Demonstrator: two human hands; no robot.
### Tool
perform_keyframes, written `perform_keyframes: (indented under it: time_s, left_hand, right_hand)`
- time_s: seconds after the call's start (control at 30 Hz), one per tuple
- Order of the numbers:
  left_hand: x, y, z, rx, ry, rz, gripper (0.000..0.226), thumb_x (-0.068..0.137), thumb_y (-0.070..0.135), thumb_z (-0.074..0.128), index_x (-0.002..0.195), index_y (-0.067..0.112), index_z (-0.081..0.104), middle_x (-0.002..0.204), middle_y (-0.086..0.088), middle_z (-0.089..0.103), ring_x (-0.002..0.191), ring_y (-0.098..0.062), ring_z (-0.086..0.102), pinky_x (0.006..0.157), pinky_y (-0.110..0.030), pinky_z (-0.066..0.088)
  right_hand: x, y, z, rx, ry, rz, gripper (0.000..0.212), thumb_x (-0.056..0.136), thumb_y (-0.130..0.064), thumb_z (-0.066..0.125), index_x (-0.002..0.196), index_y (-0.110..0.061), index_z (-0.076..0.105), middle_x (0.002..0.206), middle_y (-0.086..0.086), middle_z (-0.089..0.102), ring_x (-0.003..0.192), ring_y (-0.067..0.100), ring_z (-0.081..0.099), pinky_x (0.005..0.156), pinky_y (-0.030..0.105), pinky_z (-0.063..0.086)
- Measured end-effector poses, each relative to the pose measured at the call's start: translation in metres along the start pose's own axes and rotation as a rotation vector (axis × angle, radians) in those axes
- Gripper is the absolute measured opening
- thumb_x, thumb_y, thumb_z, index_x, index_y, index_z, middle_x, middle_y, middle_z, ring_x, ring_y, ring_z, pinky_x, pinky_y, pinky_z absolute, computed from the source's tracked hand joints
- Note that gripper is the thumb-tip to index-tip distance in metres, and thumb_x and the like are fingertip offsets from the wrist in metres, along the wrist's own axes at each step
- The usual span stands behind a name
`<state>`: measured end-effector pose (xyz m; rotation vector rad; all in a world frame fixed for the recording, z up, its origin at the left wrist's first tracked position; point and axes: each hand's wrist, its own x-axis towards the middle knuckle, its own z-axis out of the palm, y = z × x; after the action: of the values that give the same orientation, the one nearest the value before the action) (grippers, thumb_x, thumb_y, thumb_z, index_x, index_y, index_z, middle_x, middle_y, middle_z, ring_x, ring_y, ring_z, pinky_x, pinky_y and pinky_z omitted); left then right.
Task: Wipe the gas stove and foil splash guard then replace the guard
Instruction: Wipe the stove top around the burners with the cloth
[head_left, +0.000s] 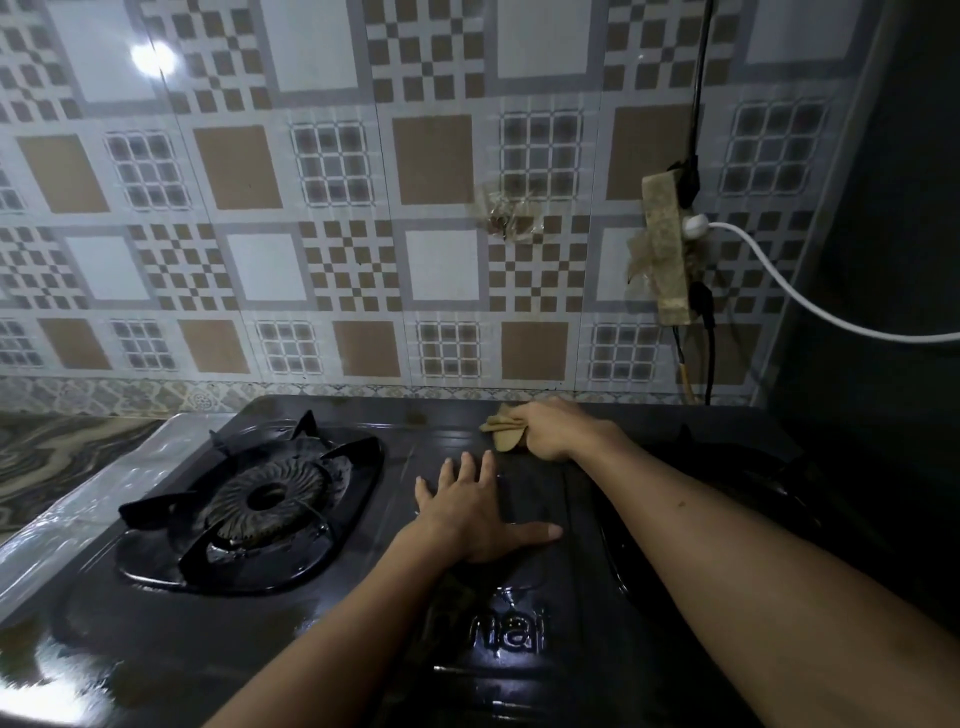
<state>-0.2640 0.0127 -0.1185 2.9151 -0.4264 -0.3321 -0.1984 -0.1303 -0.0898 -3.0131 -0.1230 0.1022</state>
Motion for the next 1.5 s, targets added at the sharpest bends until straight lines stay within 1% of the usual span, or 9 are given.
perform_keyframes:
  time_s: [0.2,0.3,0.47,0.8,1.0,1.1,1.23,1.37,1.5]
  left_hand:
    - [-0.011,-0.006,-0.008,-0.099,0.040,0.033,0.120,0.070,0.080,0.053,0.154,0.018,-0.007,0.163,-0.008,0.003,0.149,-0.031,0.006,0.118,-0.056,0.010]
    - [-0.033,-0.027,-0.013,-0.033,0.095,-0.013,0.114,0.075,0.079,0.049,0.154,0.014,-0.001,0.163,-0.009,0.006,0.149,-0.030,0.010,0.119,-0.053,0.013]
    - [-0.057,-0.040,-0.006,0.078,-0.049,-0.047,0.108,0.077,0.081,0.041,0.154,0.015,0.003,0.163,-0.010,0.002,0.149,-0.031,0.006,0.121,-0.047,0.012]
    - [-0.058,-0.034,-0.007,0.123,-0.064,-0.082,0.111,0.074,0.087,0.031,0.154,0.014,0.009,0.162,-0.015,0.005,0.149,-0.033,0.009,0.121,-0.047,0.010]
    - [-0.072,-0.034,-0.023,0.083,-0.050,-0.048,0.088,0.085,0.076,0.033,0.147,0.014,0.034,0.156,-0.014,0.029,0.142,-0.032,0.030,0.116,-0.046,0.021]
    - [-0.105,-0.036,-0.019,0.116,-0.027,0.027,0.084,0.088,0.072,0.035,0.151,0.017,0.025,0.159,-0.012,0.020,0.146,-0.029,0.020,0.117,-0.048,0.012]
    - [-0.157,-0.037,-0.003,0.147,-0.051,0.098,0.089,0.084,0.075,0.035,0.153,0.020,0.021,0.159,-0.009,0.020,0.147,-0.028,0.019,0.117,-0.048,0.012]
    - [-0.183,-0.038,0.012,0.171,-0.108,0.111,0.098,0.082,0.080,0.031,0.155,0.020,0.005,0.163,-0.008,0.003,0.150,-0.028,0.004,0.119,-0.049,0.004]
    - [-0.182,-0.040,0.014,0.136,-0.120,0.089,0.106,0.077,0.084,0.031,0.155,0.020,0.003,0.163,-0.008,-0.003,0.150,-0.027,-0.002,0.120,-0.050,-0.001]
  right_hand:
    - [-0.014,-0.007,0.000,0.035,0.004,-0.015,0.044,0.092,-0.009,0.050,0.134,-0.019,0.051,0.135,0.012,0.050,0.121,0.031,0.050,0.097,0.040,0.045]
    - [-0.017,-0.006,0.001,0.087,0.018,-0.024,0.042,0.093,-0.010,0.047,0.134,-0.019,0.051,0.134,0.013,0.049,0.118,0.031,0.051,0.092,0.038,0.044]
    - [-0.019,-0.012,0.008,0.090,0.066,-0.008,0.039,0.093,-0.013,0.047,0.131,-0.017,0.054,0.133,0.013,0.053,0.116,0.032,0.053,0.092,0.039,0.046]
    - [-0.074,-0.031,0.011,0.063,0.070,-0.031,0.036,0.092,-0.011,0.045,0.124,-0.021,0.058,0.128,0.012,0.058,0.112,0.033,0.057,0.083,0.036,0.046]
    - [-0.125,-0.045,0.017,0.156,0.093,-0.011,0.032,0.091,-0.010,0.047,0.117,-0.020,0.063,0.122,0.011,0.062,0.110,0.031,0.058,0.086,0.037,0.047]
    - [-0.146,-0.049,0.020,0.177,0.107,-0.004,0.036,0.092,-0.009,0.045,0.121,-0.021,0.062,0.125,0.009,0.061,0.113,0.030,0.056,0.088,0.034,0.046]
    - [-0.158,-0.054,0.022,0.204,0.132,0.037,0.040,0.093,-0.010,0.042,0.126,-0.023,0.059,0.131,0.010,0.058,0.118,0.032,0.053,0.089,0.032,0.044]
    - [-0.169,-0.061,0.026,0.201,0.160,0.049,0.040,0.093,-0.009,0.041,0.125,-0.021,0.060,0.130,0.009,0.059,0.117,0.031,0.054,0.091,0.035,0.045]
    - [-0.183,-0.062,0.036,0.247,0.183,0.047,0.041,0.090,-0.009,0.043,0.122,-0.026,0.063,0.128,0.005,0.062,0.115,0.029,0.056,0.092,0.035,0.046]
